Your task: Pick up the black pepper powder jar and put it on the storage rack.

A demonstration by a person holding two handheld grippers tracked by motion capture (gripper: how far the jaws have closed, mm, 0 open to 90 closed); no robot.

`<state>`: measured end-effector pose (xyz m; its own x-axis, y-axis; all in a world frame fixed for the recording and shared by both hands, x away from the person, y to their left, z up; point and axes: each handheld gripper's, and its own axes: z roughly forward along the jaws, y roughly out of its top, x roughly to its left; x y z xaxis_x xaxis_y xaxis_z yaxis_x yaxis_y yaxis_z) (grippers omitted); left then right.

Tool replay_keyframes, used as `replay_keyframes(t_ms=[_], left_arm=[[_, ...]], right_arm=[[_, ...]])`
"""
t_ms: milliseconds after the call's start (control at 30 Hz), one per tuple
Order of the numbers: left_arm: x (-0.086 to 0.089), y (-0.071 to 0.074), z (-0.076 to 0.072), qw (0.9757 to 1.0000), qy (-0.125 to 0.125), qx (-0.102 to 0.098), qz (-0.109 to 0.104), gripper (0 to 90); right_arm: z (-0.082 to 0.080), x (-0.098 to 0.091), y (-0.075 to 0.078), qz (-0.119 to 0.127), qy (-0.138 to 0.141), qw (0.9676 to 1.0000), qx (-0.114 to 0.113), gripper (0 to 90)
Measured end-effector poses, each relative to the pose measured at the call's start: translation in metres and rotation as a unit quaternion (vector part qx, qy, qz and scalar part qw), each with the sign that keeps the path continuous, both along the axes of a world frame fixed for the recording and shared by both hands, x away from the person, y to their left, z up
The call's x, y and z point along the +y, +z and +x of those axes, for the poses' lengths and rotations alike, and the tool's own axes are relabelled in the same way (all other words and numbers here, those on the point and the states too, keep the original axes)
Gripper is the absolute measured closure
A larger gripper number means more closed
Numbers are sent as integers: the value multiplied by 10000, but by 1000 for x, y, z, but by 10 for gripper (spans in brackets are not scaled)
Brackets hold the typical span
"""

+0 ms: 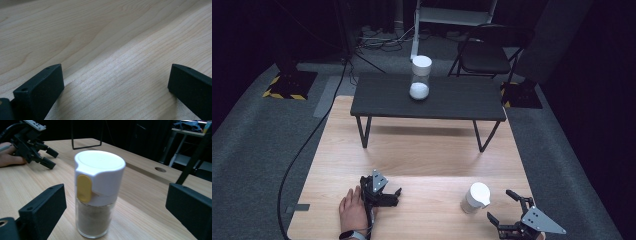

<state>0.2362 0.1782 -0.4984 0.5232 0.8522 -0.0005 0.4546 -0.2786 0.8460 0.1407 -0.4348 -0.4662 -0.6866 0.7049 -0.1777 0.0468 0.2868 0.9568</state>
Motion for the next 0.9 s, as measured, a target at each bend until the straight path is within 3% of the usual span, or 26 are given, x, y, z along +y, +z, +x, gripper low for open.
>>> replay_keyframes(t_ms=[367,900], left_arm=[[0,0,0,10000,11,1,1,0],[-1,0,-1,10000,45,0,0,0]], right_arm=[[5,11,-1,45,75,10000,-20,28],[39,29,-4,222,273,9991,223,68]])
